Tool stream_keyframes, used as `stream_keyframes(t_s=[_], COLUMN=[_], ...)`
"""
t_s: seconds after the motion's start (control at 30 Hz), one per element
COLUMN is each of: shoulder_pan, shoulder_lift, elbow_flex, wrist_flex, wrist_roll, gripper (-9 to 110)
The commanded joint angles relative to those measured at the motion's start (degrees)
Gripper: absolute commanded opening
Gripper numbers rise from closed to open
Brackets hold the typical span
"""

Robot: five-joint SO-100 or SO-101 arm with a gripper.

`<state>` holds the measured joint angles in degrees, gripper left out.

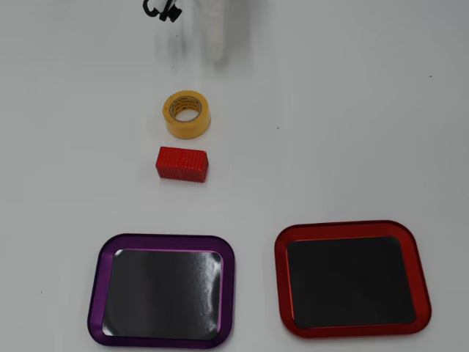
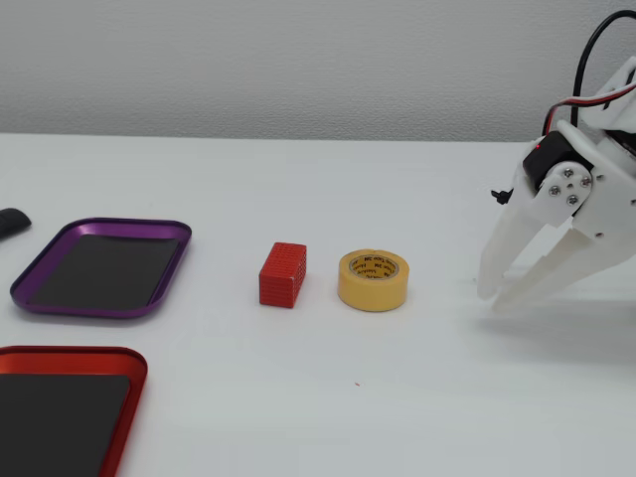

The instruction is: Grasp a tape and put it in the right purple dish.

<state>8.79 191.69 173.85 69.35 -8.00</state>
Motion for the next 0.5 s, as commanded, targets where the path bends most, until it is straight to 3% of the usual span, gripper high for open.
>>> stream_keyframes(t_s=[0.0,0.2,0.47], shoulder_pan=[0.26,-0.62,0.00], shoulder_lift=[3.08,-4.04,-41.13], elbow_flex=[-1.32,-10.99,-32.52], wrist_flex=[-2.55,-5.62,-5.01], wrist_roll=[-1.58,-1.05,-4.04], gripper=[1,6,6])
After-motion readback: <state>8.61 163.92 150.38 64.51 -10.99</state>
